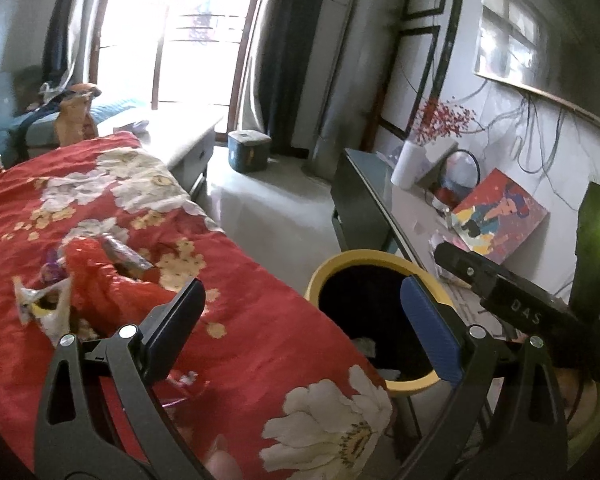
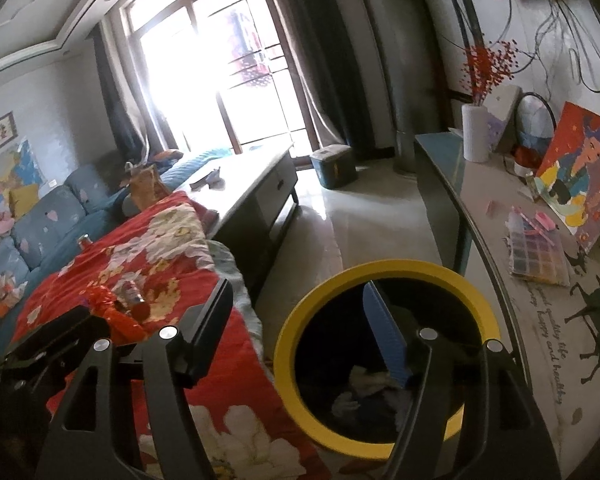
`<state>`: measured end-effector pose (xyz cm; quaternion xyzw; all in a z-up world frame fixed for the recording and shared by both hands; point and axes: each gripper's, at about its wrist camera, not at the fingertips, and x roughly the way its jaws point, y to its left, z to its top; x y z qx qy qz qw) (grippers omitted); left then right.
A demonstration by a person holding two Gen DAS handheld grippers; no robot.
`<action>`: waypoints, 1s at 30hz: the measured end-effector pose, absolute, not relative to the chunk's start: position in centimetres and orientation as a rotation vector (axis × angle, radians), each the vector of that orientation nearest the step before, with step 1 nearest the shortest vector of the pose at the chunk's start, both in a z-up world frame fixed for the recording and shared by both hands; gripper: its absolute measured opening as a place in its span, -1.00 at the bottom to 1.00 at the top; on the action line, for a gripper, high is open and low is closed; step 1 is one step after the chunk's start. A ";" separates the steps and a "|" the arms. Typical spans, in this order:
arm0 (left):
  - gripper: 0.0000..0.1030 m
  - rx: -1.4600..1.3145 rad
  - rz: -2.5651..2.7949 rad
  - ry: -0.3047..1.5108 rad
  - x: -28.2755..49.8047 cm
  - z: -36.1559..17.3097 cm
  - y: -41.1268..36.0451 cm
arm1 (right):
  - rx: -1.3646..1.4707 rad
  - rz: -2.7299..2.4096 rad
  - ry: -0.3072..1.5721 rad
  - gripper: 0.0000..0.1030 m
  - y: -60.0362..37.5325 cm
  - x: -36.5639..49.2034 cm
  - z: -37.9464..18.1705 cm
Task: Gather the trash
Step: 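Move both open tools back toward the bed, then reach the left tool to the yellow snack wrapper while the right tool reaches the red plastic bag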
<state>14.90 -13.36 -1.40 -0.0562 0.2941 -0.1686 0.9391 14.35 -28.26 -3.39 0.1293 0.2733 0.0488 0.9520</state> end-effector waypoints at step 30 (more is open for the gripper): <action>0.76 -0.249 -0.123 0.532 13.9 -0.9 -1.6 | 0.183 0.290 0.581 0.38 -18.1 13.8 -2.5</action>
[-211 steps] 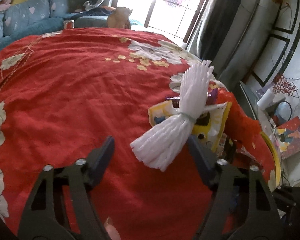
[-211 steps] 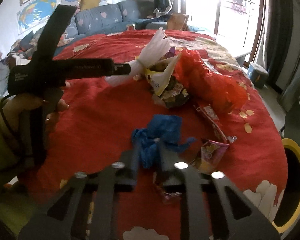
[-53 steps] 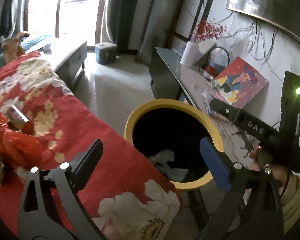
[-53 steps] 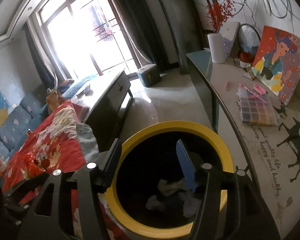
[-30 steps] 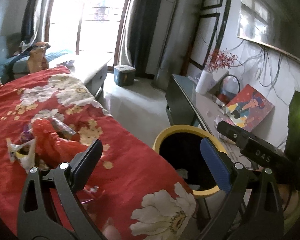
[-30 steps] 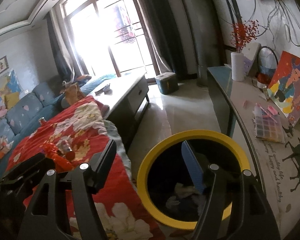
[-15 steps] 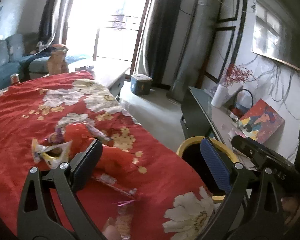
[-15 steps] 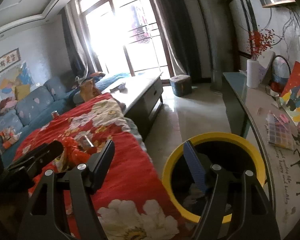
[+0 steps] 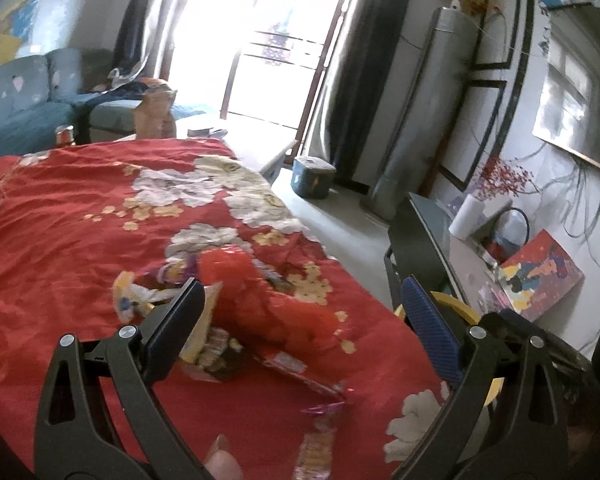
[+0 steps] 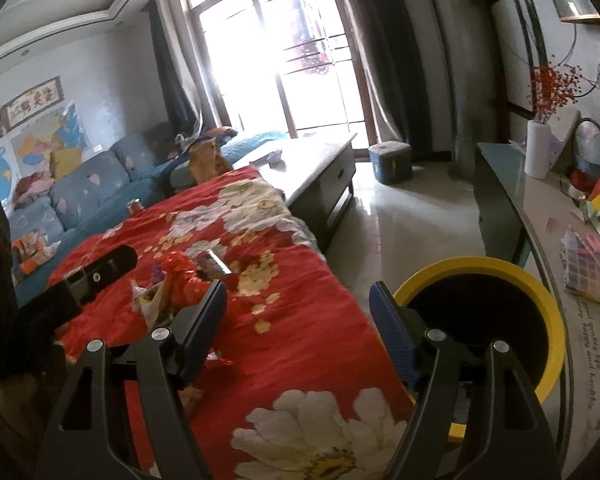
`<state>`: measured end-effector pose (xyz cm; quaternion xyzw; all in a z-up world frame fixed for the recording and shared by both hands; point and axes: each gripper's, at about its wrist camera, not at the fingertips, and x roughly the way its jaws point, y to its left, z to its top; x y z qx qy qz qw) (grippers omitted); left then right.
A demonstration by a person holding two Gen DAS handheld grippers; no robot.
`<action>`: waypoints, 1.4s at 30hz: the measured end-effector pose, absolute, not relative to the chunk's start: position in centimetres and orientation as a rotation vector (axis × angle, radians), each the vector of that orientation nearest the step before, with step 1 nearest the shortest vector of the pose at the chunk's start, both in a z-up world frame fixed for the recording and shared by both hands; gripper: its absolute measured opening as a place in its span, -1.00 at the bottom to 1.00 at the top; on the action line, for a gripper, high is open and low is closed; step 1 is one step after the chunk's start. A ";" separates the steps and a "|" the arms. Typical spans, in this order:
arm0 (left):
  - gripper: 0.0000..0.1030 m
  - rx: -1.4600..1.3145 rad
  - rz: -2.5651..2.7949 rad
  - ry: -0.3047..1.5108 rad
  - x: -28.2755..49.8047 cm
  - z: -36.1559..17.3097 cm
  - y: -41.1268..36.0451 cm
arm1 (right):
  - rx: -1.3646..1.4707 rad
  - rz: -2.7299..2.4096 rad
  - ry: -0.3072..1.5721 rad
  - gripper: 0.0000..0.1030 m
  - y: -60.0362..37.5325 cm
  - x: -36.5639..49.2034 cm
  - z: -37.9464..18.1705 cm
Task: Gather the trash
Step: 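Reach the left tool to the yellow snack wrapper while the right tool reaches the red plastic bag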
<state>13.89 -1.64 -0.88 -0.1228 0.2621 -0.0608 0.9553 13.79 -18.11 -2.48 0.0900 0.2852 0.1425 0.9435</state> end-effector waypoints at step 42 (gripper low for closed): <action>0.54 -0.503 0.136 0.687 17.9 -7.8 11.1 | 0.062 0.531 0.783 0.34 -7.9 23.6 -7.6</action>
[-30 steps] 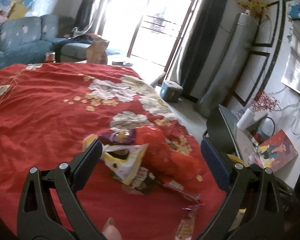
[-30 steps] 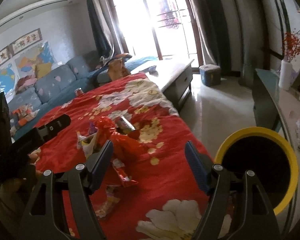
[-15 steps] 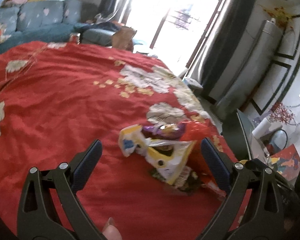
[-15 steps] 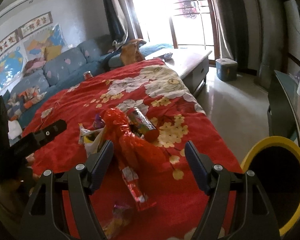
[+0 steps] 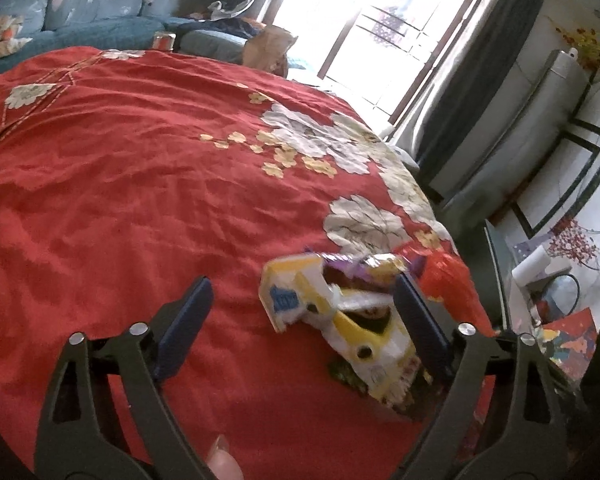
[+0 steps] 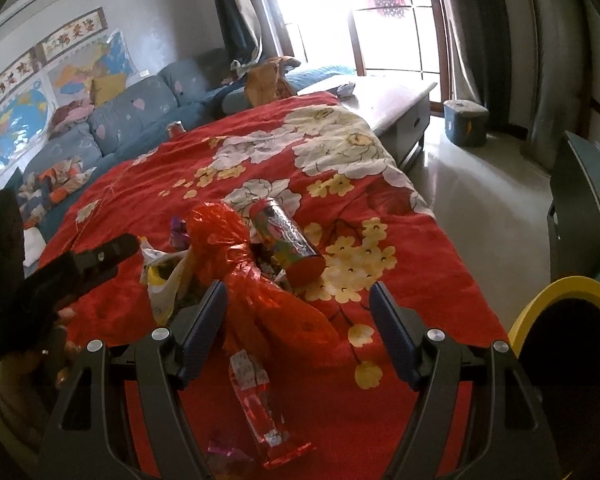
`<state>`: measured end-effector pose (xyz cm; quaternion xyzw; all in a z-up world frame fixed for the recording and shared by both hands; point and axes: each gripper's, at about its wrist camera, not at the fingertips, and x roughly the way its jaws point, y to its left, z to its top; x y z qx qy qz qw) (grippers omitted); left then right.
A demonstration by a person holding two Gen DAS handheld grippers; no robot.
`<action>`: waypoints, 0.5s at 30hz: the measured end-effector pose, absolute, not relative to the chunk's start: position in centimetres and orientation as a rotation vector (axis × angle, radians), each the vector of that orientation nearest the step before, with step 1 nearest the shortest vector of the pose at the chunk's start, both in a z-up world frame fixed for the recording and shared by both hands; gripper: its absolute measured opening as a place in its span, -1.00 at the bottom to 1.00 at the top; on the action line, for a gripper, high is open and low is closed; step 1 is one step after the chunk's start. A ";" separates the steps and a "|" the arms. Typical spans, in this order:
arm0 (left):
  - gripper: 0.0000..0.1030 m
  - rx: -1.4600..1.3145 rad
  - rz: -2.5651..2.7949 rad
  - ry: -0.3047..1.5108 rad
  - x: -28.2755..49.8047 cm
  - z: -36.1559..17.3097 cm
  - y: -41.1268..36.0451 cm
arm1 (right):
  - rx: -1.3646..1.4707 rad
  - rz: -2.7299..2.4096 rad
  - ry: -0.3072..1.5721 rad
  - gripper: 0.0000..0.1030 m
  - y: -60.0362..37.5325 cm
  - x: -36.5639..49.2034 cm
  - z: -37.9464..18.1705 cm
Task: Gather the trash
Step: 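Reach the left tool to the yellow snack wrapper while the right tool reaches the red plastic bag, then grasp the yellow snack wrapper with the left tool while the right tool grasps the red plastic bag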
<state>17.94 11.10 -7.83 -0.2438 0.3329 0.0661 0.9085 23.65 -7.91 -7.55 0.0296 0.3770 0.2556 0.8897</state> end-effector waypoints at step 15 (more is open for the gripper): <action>-0.36 -0.522 0.118 0.748 20.2 -9.8 11.7 | 0.090 0.611 0.838 -0.47 -7.5 23.4 -8.6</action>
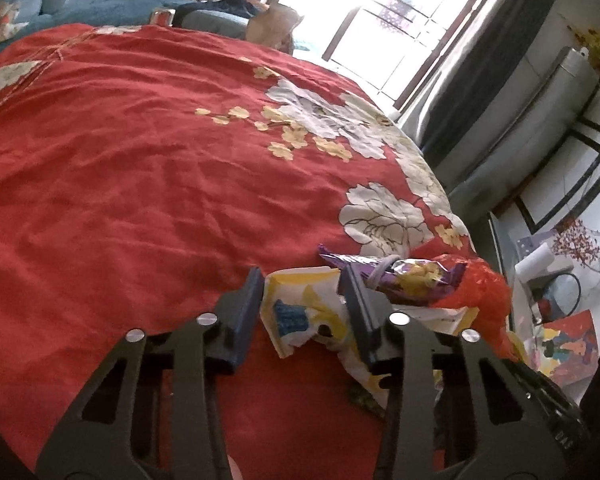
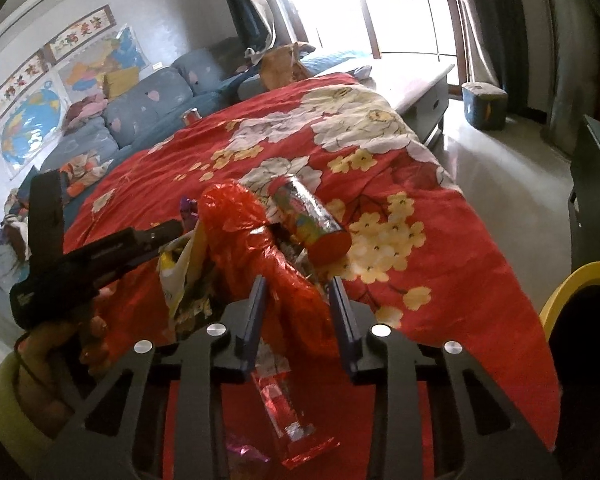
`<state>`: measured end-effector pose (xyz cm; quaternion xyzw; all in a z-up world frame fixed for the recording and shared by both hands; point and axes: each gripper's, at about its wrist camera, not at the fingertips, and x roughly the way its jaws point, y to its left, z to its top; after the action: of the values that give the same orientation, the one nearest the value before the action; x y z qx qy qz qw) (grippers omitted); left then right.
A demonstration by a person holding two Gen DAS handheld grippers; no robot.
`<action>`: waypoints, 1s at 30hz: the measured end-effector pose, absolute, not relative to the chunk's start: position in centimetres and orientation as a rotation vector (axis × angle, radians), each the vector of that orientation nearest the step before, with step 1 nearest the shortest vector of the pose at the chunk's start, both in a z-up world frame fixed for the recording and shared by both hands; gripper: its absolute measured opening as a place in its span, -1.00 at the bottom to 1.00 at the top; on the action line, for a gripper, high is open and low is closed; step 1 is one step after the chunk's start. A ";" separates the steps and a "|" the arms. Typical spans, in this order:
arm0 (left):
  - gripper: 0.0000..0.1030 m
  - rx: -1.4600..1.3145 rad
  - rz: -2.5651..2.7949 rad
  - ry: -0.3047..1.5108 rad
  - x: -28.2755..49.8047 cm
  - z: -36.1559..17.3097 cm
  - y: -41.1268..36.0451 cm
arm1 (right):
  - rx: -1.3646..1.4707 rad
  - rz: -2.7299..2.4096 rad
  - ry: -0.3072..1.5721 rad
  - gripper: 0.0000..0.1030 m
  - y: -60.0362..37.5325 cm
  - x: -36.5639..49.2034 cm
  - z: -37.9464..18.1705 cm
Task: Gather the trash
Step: 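Grasp the yellow snack wrapper with the left tool while the right tool grasps the red plastic bag, then carry the wrapper and red bag in both tools over the yellow-rimmed bin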
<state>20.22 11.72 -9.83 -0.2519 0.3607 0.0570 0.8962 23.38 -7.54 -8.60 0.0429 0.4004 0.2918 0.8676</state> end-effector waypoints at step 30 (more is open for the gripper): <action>-0.56 -0.473 0.092 0.553 14.2 -3.5 10.9 | 0.108 0.644 0.696 -0.87 -9.1 17.9 -4.0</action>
<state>14.16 10.95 -3.54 -0.2311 0.2703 0.0450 0.9335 17.86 -9.06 -4.01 0.0518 0.3347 0.3100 0.8884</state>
